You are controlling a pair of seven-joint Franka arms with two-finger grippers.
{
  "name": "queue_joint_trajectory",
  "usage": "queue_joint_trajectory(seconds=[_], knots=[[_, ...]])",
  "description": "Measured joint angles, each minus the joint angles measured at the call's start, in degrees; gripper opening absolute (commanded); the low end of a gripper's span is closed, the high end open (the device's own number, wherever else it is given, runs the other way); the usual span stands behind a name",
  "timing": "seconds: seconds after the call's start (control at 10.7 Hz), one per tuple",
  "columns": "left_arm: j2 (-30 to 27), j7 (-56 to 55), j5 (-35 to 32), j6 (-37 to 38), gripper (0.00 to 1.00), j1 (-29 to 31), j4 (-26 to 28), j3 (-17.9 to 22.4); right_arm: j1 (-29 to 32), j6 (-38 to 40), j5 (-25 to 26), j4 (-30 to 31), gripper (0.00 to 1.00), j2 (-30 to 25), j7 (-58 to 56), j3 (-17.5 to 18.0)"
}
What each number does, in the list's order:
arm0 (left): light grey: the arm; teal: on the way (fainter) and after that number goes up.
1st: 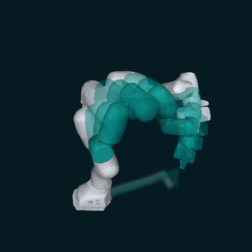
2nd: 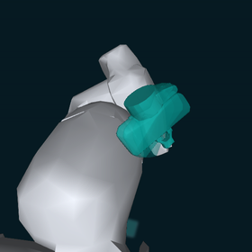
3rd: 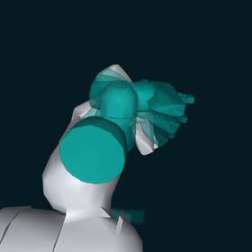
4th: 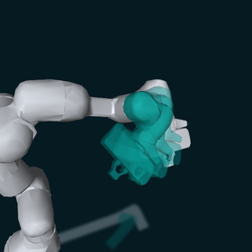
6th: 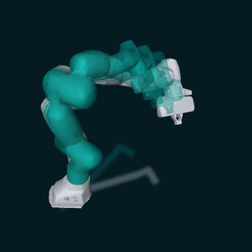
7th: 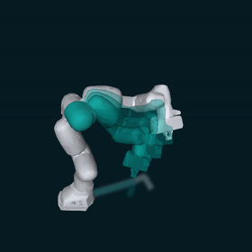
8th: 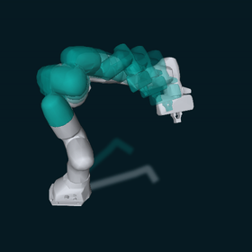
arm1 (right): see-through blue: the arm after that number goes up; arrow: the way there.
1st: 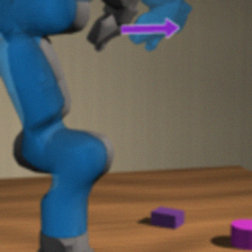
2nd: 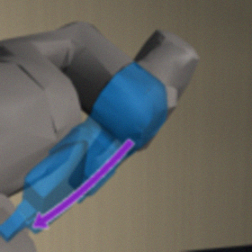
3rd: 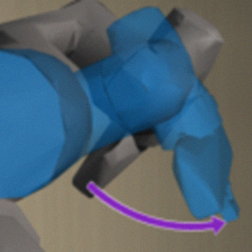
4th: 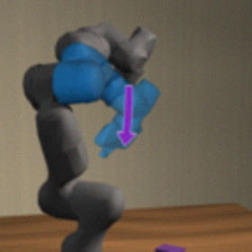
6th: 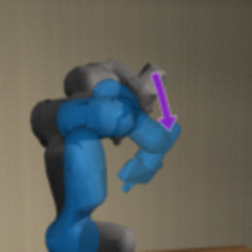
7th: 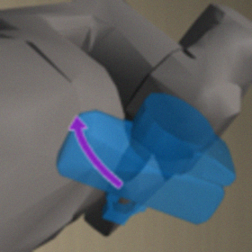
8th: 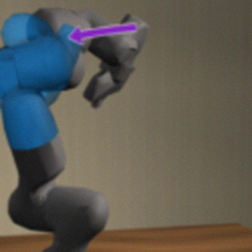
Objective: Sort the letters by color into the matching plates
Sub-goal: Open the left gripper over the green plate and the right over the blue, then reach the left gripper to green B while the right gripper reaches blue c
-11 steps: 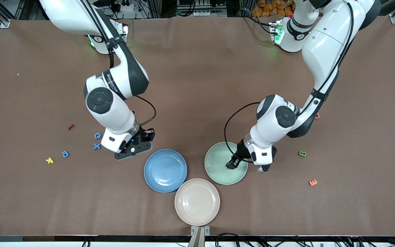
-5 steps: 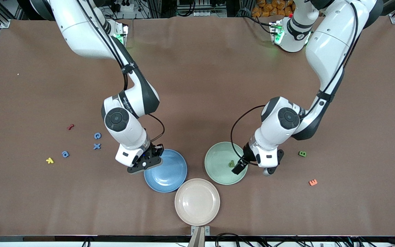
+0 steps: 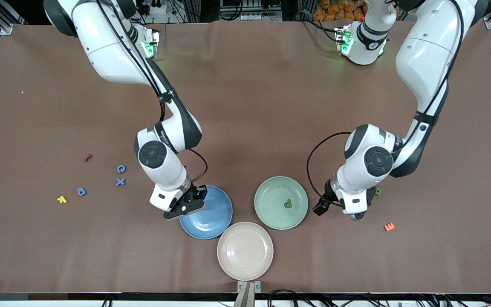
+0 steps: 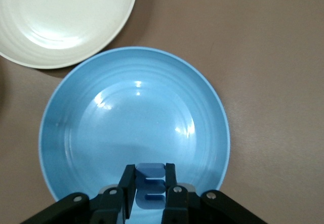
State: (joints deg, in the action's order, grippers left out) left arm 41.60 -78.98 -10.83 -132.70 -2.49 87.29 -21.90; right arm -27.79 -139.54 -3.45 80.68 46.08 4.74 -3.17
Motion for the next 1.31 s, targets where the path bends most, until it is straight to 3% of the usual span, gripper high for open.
queue_joint_trajectory(seconds=[0.09,0.28,0.56,1.03,1.31], knots=[[-0.7,0.2,-1.3,1.4,1.00,0.2,1.0,0.6,-0.1,-0.6,0.0,-0.3,0.66,1.0,0.0,0.0],[-2.2,0.6,-7.9,1.8,1.00,1.2,5.5,0.9,-0.6,-0.8,0.0,-1.0,0.94,1.8,0.0,0.0],[-3.6,9.4,-9.9,1.8,1.00,2.9,9.3,1.0,-0.1,-0.8,0.0,-1.6,1.00,1.8,-0.2,-0.5],[-4.4,39.5,-10.0,1.8,1.00,8.5,9.5,1.0,3.0,-0.2,0.0,-2.5,1.00,1.7,-6.6,-1.4],[-4.4,43.3,-9.7,1.8,1.00,10.2,9.5,1.0,6.1,0.4,0.1,-2.8,1.00,1.4,-10.7,-1.4]])
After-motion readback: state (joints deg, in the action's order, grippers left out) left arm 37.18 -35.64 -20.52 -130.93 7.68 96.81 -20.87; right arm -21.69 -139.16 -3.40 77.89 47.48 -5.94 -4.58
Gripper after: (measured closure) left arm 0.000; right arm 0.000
